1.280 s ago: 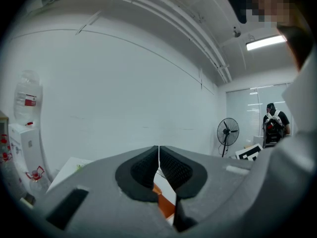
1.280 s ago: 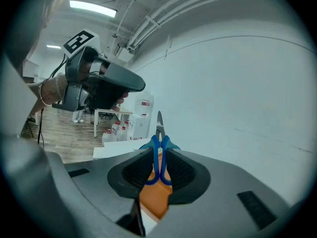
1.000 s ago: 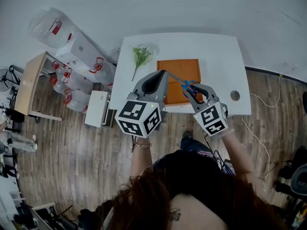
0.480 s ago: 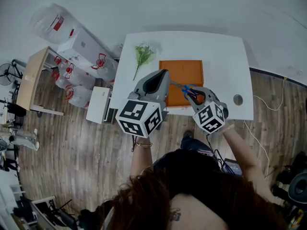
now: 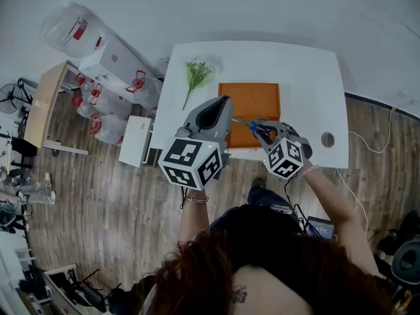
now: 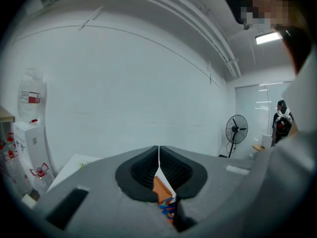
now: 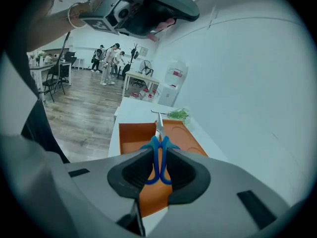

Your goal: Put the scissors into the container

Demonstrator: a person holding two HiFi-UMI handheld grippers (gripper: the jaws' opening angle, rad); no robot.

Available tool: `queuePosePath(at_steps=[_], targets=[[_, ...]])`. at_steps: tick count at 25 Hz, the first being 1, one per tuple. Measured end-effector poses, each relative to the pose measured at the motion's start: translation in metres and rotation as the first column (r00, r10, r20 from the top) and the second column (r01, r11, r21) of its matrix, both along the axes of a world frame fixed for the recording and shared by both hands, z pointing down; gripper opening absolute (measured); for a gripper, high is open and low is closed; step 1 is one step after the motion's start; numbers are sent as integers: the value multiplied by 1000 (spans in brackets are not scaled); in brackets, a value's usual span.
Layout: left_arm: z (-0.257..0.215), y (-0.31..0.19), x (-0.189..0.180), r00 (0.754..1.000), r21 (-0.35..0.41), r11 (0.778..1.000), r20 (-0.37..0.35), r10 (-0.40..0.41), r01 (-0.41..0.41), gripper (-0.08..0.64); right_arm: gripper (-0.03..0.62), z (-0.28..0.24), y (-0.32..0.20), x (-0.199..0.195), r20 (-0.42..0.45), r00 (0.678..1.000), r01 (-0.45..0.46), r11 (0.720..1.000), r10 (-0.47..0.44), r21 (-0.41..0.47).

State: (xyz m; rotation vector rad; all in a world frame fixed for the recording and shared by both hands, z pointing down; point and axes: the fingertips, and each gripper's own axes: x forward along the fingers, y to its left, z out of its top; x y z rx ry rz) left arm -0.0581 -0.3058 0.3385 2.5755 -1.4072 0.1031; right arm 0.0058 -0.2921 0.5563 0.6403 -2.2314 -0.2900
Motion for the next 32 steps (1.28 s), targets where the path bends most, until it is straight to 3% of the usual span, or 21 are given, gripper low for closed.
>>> queuePosePath(at_steps=[19,32], targets=[[19,-15,-2,1000,-48,999,16,-25,26,21,81,76,-15,-7,-186,974,118,990,-130,-74],[26,-19,-15,998,-76,995,7,-59,59,21,81,105,-23,-10,-290,946,106,982,-148,-153]])
